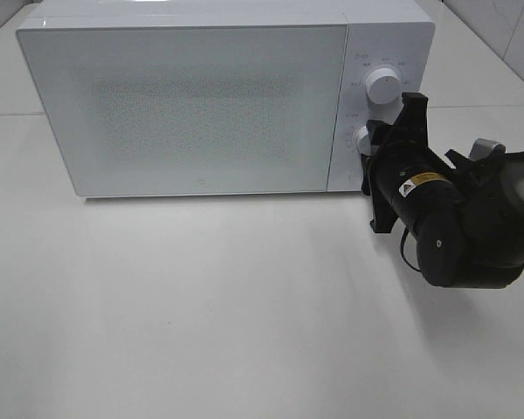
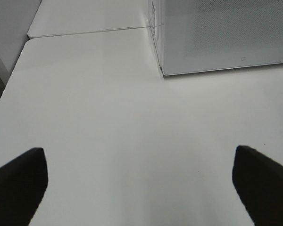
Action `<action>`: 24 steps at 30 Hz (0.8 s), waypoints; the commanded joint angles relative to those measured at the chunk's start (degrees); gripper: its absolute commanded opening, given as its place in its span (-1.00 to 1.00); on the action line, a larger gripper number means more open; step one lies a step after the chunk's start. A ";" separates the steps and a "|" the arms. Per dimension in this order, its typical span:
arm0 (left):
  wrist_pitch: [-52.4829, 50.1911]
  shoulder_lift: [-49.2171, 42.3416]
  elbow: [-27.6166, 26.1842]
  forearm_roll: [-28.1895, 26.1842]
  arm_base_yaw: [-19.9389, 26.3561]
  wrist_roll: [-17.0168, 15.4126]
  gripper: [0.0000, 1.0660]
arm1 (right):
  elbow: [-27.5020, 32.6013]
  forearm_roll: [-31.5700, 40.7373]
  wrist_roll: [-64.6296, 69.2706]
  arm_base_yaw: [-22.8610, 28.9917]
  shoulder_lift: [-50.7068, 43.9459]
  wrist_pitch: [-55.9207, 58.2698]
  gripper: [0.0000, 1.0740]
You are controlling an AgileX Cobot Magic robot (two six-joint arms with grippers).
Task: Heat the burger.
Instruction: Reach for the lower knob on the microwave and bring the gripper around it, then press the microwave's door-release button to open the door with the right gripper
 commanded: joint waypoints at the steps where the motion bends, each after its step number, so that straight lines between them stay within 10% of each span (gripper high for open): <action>1: -0.29 -1.15 0.17 0.00 0.11 -0.34 0.89 | -0.92 -1.66 1.15 -0.17 -0.23 -9.74 -0.25; 16: -0.29 -1.15 0.17 0.00 0.11 -0.34 0.89 | -0.80 -1.49 0.74 -0.17 -0.23 -10.83 0.51; 24: -0.29 -1.15 0.17 0.00 0.11 -0.34 0.89 | 0.11 -1.43 0.74 -0.11 -0.97 -10.89 0.48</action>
